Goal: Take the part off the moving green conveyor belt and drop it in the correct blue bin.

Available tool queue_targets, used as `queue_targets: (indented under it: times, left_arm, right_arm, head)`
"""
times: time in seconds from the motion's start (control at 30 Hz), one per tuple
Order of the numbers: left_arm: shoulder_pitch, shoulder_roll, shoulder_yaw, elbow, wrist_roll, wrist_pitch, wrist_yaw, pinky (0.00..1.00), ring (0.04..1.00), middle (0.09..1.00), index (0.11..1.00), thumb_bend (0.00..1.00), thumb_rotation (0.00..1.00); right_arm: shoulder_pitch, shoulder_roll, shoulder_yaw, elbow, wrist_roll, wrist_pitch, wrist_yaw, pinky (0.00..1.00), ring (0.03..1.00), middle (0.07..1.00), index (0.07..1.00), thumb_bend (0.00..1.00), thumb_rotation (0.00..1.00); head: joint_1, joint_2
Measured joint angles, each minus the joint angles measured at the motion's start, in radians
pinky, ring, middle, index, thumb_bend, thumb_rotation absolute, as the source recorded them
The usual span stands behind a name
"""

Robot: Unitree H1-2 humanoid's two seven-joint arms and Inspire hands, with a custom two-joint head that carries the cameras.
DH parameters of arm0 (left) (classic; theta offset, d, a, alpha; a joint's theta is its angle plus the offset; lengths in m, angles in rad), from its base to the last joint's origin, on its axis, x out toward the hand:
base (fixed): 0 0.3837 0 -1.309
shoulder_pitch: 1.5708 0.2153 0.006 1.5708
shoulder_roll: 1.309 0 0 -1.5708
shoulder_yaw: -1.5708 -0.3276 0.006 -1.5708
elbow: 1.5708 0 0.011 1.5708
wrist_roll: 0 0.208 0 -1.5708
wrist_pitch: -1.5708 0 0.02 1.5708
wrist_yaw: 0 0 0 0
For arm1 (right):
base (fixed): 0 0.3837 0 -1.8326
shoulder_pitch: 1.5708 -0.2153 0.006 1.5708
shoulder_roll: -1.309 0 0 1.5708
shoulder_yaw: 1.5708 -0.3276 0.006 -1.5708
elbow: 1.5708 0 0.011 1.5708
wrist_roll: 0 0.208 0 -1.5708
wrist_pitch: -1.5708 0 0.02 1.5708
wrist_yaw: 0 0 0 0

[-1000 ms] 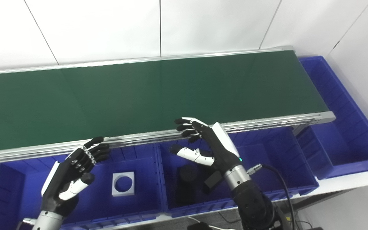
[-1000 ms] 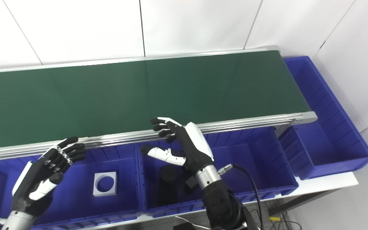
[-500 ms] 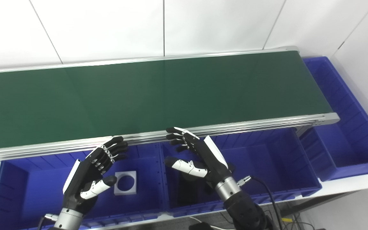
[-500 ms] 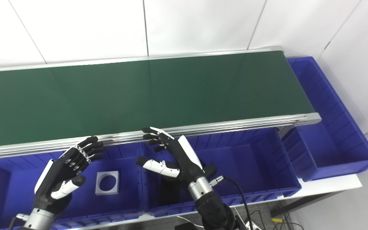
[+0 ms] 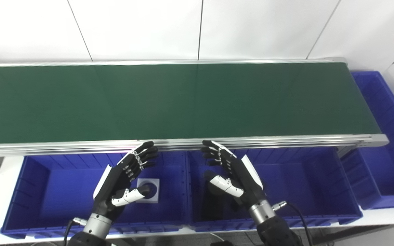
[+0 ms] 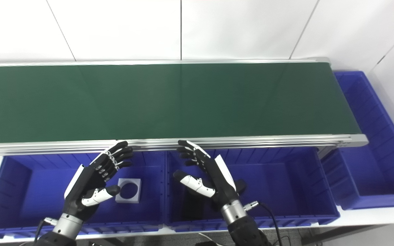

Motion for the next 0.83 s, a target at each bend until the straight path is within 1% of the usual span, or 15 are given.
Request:
queue_targets:
  times: [0.13,0.33,0.47,0.63,0.77,0.83]
  left_arm:
    - [0.002,-0.003,-0.005,0.009,0.015,-0.008,0.009,0.78,0.823,0.828,0.841,0.94,0.47]
    - [0.011,-0.014,-0.007,0.022,0.018,-0.013,0.023,0.79,0.818,0.827,0.838,0.95,0.46]
    - [0.013,-0.018,-0.010,0.022,0.018,-0.014,0.024,0.78,0.820,0.829,0.836,0.93,0.46]
    - [0.013,-0.018,-0.013,0.023,0.019,-0.026,0.025,0.78,0.828,0.834,0.833,0.93,0.46]
    - [0.012,-0.017,-0.015,0.032,0.038,-0.037,0.027,0.77,0.823,0.837,0.838,0.92,0.46]
    - [0.011,-0.017,-0.017,0.049,0.040,-0.042,0.028,0.78,0.831,0.842,0.843,0.91,0.44]
  right_arm:
    - [-0.005,-0.002,-0.001,0.023,-0.006,-0.020,-0.002,0.73,0.794,0.806,0.845,0.63,0.71]
    - [-0.015,-0.006,0.000,0.027,-0.040,-0.053,-0.004,0.73,0.791,0.803,0.832,0.61,0.69]
    - [-0.022,-0.008,-0.001,0.046,-0.043,-0.066,-0.008,0.73,0.796,0.806,0.829,0.64,0.70]
    - [-0.018,-0.008,-0.003,0.054,-0.041,-0.068,-0.009,0.74,0.802,0.808,0.832,0.66,0.68]
    - [-0.019,-0.008,-0.005,0.065,-0.041,-0.077,-0.010,0.74,0.802,0.812,0.837,0.68,0.66]
    - [-0.019,-0.007,-0.006,0.079,-0.042,-0.099,-0.015,0.73,0.799,0.815,0.840,0.68,0.65]
  head:
    - [0.023,-0.011]
    - [0.038,-0.020]
    - [0.037,-0.031]
    - [0.035,-0.043]
    - [0.034,-0.064]
    - [0.032,-0.077]
